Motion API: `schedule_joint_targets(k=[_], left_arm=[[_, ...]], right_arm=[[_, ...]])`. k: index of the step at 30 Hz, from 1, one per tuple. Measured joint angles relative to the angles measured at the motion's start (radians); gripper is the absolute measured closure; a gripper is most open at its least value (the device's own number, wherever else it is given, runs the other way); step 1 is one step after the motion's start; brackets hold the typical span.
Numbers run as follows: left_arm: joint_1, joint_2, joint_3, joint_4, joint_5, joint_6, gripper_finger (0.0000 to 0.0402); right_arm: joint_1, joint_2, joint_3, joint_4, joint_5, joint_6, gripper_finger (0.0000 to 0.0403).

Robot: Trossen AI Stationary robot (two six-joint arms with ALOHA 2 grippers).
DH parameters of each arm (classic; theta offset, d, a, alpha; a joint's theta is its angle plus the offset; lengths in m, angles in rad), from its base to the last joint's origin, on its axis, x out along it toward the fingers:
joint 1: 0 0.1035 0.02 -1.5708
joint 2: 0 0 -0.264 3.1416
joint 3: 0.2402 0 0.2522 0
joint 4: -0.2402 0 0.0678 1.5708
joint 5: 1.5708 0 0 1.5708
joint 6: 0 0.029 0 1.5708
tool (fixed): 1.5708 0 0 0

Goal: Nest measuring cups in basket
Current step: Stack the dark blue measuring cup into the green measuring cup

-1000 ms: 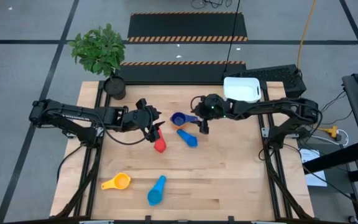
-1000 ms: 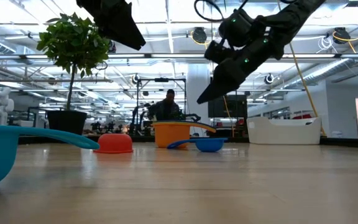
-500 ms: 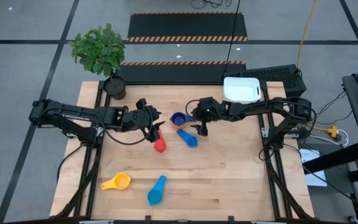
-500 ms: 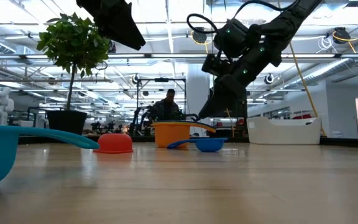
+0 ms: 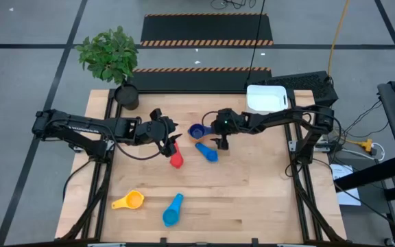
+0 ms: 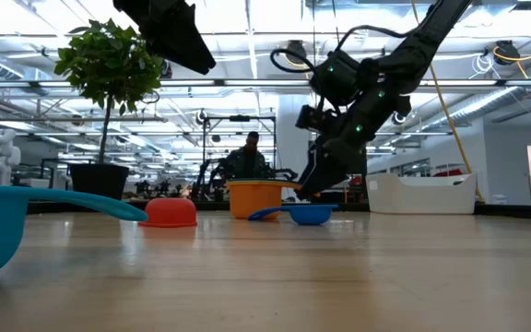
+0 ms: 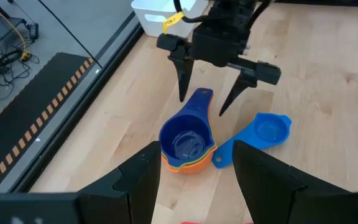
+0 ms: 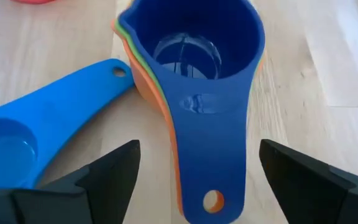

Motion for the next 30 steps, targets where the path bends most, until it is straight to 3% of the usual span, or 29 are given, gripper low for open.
schedule_joint_targets(k=[4, 18, 30], left_arm=[[0.000, 0.000, 0.000, -0.001, 0.000, 0.000, 0.0199], [0.000, 0.000, 0.000, -0.001, 0.000, 0.002, 0.0199], [0.000, 0.000, 0.000, -0.001, 0.000, 0.003, 0.0199]], right_arm=[[-0.002, 0.001, 0.000, -0.001, 0.000, 0.001, 0.0099], [-0.001, 0.001, 0.000, -0.002, -0.053, 0.003, 0.0214], [-0.001, 0.001, 0.000, -0.002, -0.051, 0.000, 0.0256]])
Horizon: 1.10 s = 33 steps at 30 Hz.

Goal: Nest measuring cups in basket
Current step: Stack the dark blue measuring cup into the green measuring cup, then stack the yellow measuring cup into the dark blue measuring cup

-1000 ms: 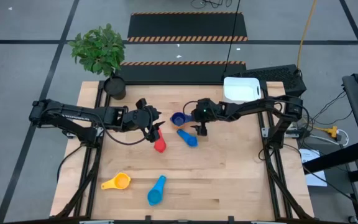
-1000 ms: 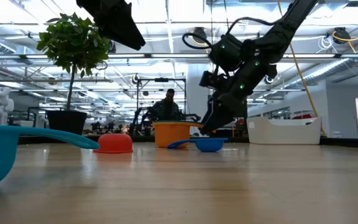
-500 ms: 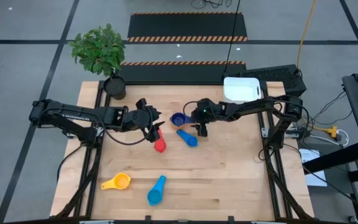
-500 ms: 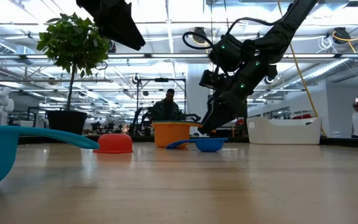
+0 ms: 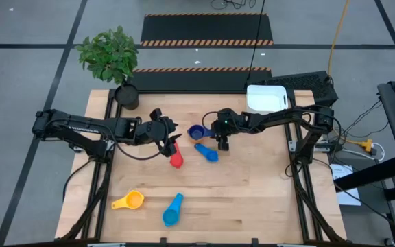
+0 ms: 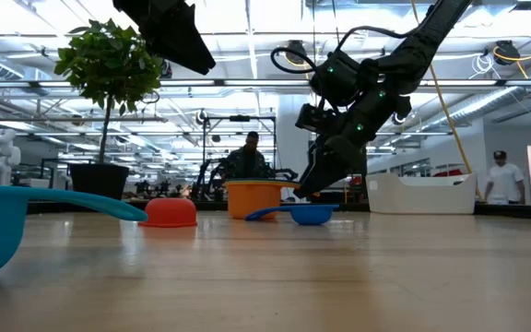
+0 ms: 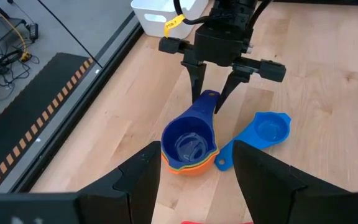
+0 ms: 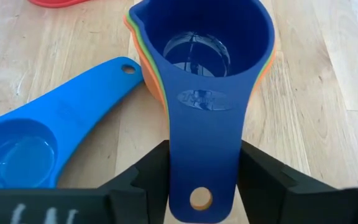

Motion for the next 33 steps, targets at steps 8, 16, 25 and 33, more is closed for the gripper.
schedule_joint_targets(k=[8, 16, 25, 33], left_arm=[[0.000, 0.000, 0.000, 0.000, 0.000, 0.000, 0.0199], [-0.020, 0.000, 0.001, -0.002, 0.000, -0.077, 0.0199], [-0.129, 0.000, 0.075, -0.043, 0.007, -0.136, 0.0199], [-0.269, 0.000, 0.160, -0.217, -0.022, -0.242, 0.0199]], right_arm=[[0.000, -0.005, 0.000, -0.002, 0.001, 0.002, 0.0245], [0.000, -0.071, 0.000, -0.004, 0.001, 0.038, 0.0220], [0.002, -0.146, 0.000, -0.087, 0.001, 0.045, 0.0213], [0.005, -0.238, 0.000, -0.111, 0.002, 0.045, 0.0213]])
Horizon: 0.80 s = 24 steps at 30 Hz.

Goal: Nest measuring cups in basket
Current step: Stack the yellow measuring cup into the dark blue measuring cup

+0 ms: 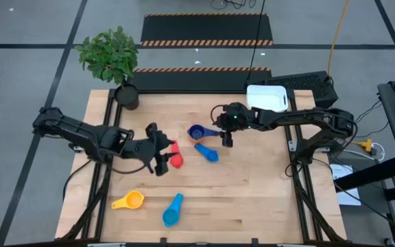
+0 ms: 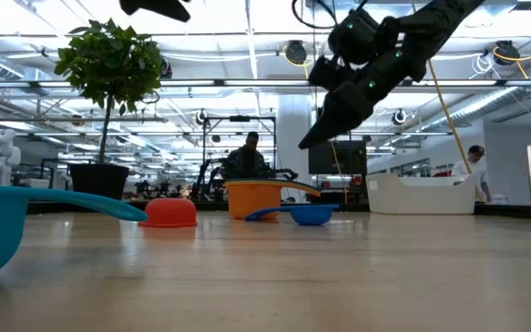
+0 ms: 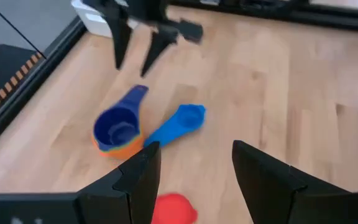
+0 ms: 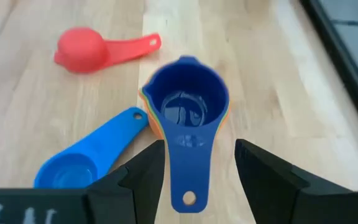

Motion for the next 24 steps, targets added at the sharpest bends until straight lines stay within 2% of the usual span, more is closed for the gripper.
schedule_joint_targets(k=[5, 12, 16, 24], left_arm=[[-0.070, 0.000, -0.006, -0.105, -0.007, -0.073, 0.0199], [-0.136, 0.000, -0.105, -0.198, 0.041, -0.283, 0.0199], [-0.157, 0.001, -0.149, -0.206, 0.088, -0.396, 0.0199], [-0.187, 0.000, -0.166, -0.150, 0.111, -0.544, 0.0199]], right_arm=[[0.017, -0.053, 0.000, -0.016, 0.003, 0.000, 0.0213], [0.040, -0.104, 0.000, -0.043, 0.004, -0.003, 0.0213], [0.048, -0.121, -0.001, -0.053, 0.002, 0.001, 0.0213], [0.076, -0.123, -0.001, -0.127, 0.001, 0.052, 0.0213]])
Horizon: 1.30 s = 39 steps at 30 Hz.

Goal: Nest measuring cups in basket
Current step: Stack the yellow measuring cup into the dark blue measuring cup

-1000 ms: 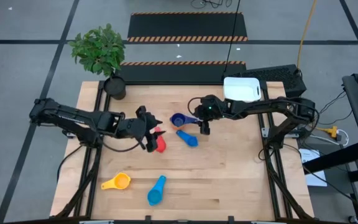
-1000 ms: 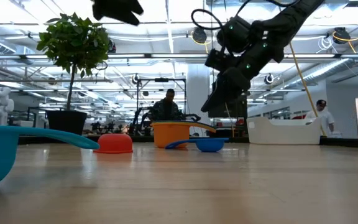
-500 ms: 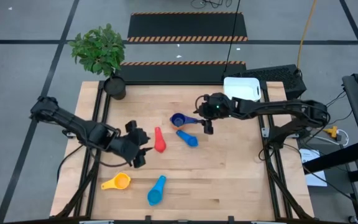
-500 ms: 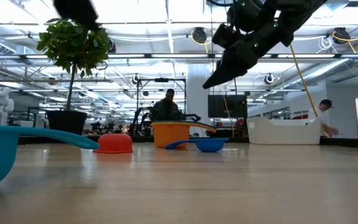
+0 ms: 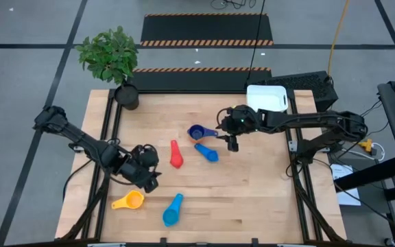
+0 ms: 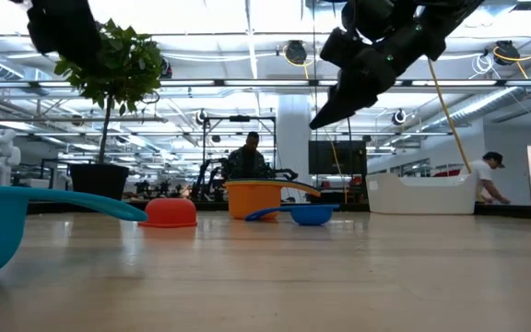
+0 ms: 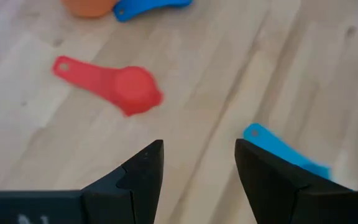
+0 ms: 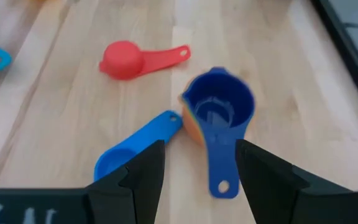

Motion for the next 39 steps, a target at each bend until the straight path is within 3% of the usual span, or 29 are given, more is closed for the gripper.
schedule_joint_targets(k=[15, 27, 35, 39], left_arm=[[-0.209, 0.002, 0.000, 0.043, 0.012, -0.028, 0.0199], [-0.424, 0.085, 0.000, 0.086, 0.016, -0.306, 0.0199], [-0.493, 0.163, 0.000, -0.002, 0.171, -0.444, 0.0199], [-0.527, 0.167, 0.000, -0.088, 0.240, -0.600, 0.0199]], right_arm=[[0.014, -0.016, 0.000, -0.054, 0.000, -0.008, 0.0213], [0.014, -0.015, 0.000, -0.054, 0.000, 0.000, 0.0213], [0.014, -0.015, 0.000, -0.052, 0.002, -0.002, 0.0213], [0.014, -0.015, 0.000, -0.051, 0.003, 0.000, 0.0213]])
